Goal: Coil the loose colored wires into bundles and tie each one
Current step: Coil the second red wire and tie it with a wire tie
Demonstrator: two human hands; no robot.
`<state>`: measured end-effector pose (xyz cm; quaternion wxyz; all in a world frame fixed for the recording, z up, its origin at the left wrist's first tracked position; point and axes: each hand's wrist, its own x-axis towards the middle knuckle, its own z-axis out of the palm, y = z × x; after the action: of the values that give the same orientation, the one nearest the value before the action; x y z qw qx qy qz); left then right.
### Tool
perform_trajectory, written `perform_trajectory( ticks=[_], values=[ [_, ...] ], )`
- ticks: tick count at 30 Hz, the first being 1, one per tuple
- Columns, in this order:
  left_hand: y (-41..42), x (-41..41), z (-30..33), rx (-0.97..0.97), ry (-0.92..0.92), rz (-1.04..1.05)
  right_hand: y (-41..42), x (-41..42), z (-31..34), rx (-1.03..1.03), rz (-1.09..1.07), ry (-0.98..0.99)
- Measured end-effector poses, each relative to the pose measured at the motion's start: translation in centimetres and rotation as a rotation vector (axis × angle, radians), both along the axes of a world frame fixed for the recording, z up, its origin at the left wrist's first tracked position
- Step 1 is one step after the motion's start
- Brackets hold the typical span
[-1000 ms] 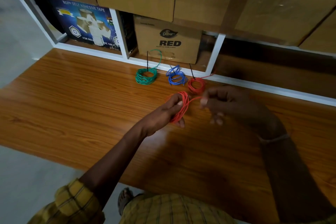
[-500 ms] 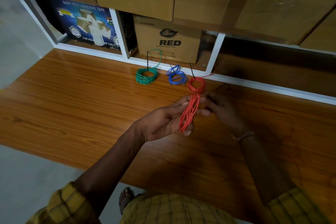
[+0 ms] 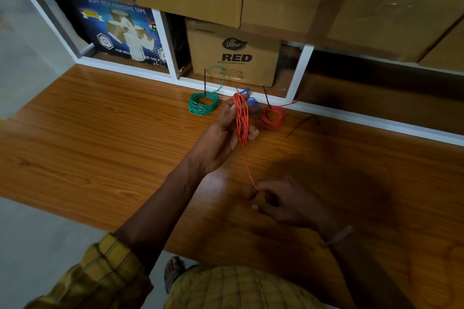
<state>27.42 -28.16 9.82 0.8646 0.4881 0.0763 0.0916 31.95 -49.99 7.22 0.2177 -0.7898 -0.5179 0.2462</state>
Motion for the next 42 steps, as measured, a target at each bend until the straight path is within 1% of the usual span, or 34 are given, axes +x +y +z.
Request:
perform_trajectory(
  ticks=[3, 5, 9, 11, 12, 14, 17, 19, 20, 25, 28, 32, 36, 38, 39, 41, 42],
  values=[
    [-0.6, -0.1, -0.8, 0.223, 0.09, 0.029, -0.2, 0.1, 3.6, 0.081, 0.036, -0.024],
    [-1.1, -0.3, -1.0, 0.361, 0.125, -0.003, -0.1, 0.8, 5.6, 0.123, 0.04, -0.065],
    [-1.6, -0.8, -1.2, 0.582, 0.167, -0.089, 0.0, 2.6, 8.4, 0.154, -0.038, -0.12],
    [-1.8, -1.1, -0.9, 0.654, 0.186, -0.172, -0.1, 3.7, 9.5, 0.157, -0.076, -0.112],
    [-1.8, -1.4, -0.6, 0.681, 0.189, -0.216, -0.2, 4.4, 9.9, 0.17, -0.1, -0.067],
    [-1.9, -1.8, 0.0, 0.71, 0.195, -0.288, -0.4, 5.4, 10.6, 0.194, -0.126, 0.032],
    [-1.8, -2.3, 0.7, 0.726, 0.211, -0.377, -0.3, 6.8, 10.8, 0.232, -0.139, 0.09],
    [-1.6, -2.6, 0.7, 0.67, 0.196, -0.444, -0.1, 7.8, 10.7, 0.253, -0.16, 0.114],
    [-1.6, -2.7, 0.7, 0.61, 0.18, -0.475, 0.0, 8.3, 10.4, 0.271, -0.18, 0.136],
    [-1.4, -3.4, 1.1, 0.208, 0.092, -0.599, 1.3, 9.7, 7.4, 0.417, -0.289, 0.217],
    [-1.0, -3.3, 1.3, 0.058, 0.039, -0.638, 2.2, 9.3, 4.6, 0.507, -0.33, 0.317],
    [-0.8, -3.7, 1.4, -0.094, -0.053, -0.62, 2.7, 7.9, 0.8, 0.52, -0.39, 0.42],
    [-0.7, -3.5, 1.3, -0.206, -0.099, -0.536, 2.9, 6.1, -1.5, 0.442, -0.41, 0.411],
    [-0.8, -3.2, 1.1, -0.262, -0.113, -0.496, 3.0, 5.5, -1.9, 0.376, -0.418, 0.303],
    [-0.9, -3.1, 1.1, -0.294, -0.125, -0.481, 3.0, 5.3, -2.0, 0.346, -0.396, 0.17],
    [-0.9, -2.8, 1.1, -0.385, -0.152, -0.449, 2.8, 5.1, -2.2, 0.283, -0.313, -0.191],
    [-0.8, -2.7, 1.2, -0.433, -0.163, -0.433, 2.6, 5.2, -2.6, 0.233, -0.289, -0.32]
  ],
)
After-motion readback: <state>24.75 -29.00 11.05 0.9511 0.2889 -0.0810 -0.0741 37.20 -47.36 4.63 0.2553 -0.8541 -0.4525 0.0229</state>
